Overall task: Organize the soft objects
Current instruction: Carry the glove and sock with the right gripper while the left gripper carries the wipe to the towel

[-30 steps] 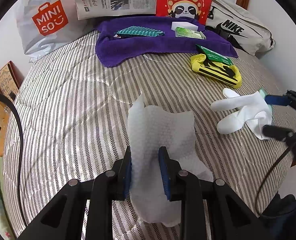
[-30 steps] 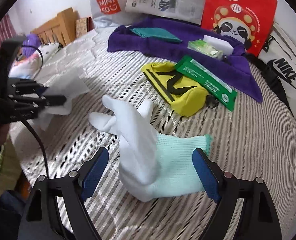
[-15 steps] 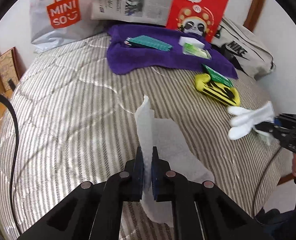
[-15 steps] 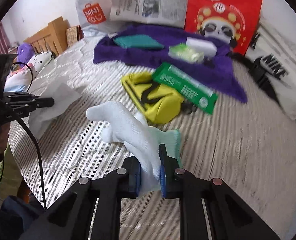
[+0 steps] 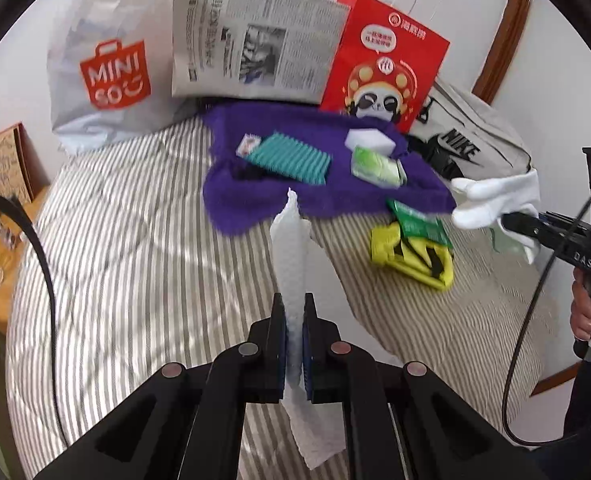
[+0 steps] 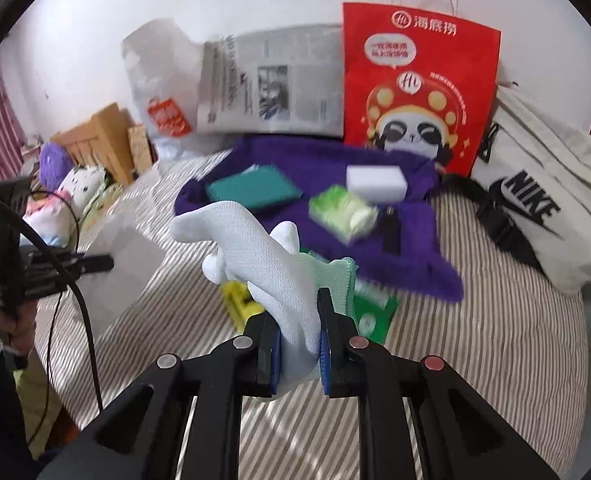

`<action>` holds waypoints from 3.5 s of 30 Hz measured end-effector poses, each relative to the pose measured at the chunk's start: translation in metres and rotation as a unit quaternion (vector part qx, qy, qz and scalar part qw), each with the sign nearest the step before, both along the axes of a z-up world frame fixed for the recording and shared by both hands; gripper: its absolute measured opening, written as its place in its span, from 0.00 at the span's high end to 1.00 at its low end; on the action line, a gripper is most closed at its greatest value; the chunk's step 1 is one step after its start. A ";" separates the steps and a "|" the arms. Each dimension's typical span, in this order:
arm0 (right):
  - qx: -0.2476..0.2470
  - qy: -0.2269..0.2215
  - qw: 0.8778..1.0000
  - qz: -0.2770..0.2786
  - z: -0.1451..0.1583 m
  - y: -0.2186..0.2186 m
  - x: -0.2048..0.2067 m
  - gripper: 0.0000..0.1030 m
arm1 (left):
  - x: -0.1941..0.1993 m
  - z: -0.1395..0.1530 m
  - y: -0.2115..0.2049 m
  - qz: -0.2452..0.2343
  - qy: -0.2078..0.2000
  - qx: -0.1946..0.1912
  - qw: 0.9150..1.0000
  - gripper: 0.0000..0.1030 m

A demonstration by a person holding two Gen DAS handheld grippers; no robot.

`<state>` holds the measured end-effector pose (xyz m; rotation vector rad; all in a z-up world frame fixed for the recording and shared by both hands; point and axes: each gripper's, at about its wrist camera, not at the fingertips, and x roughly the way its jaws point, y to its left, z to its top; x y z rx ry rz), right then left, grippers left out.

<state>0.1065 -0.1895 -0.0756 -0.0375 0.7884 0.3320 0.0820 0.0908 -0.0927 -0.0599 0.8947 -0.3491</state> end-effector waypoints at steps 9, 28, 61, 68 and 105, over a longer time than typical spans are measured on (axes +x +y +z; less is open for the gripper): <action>0.021 -0.015 1.000 -0.013 0.032 0.007 0.077 0.85 | 0.055 0.037 -0.008 -0.008 -0.030 -0.022 0.999 0.93; 0.037 -0.023 0.996 -0.072 0.059 0.013 0.189 0.85 | 0.193 0.056 -0.007 0.040 -0.042 -0.047 0.997 0.93; -0.020 0.113 0.993 -0.030 -0.070 0.070 0.265 0.61 | 0.248 0.006 -0.024 0.059 -0.002 -0.044 0.997 0.93; -0.016 0.095 0.995 0.003 -0.045 0.054 0.248 0.32 | 0.258 -0.009 -0.038 0.048 0.014 -0.056 0.997 0.93; 0.042 0.026 0.998 -0.047 0.028 -0.020 0.203 0.28 | 0.207 -0.001 -0.066 0.000 0.026 0.093 0.995 0.31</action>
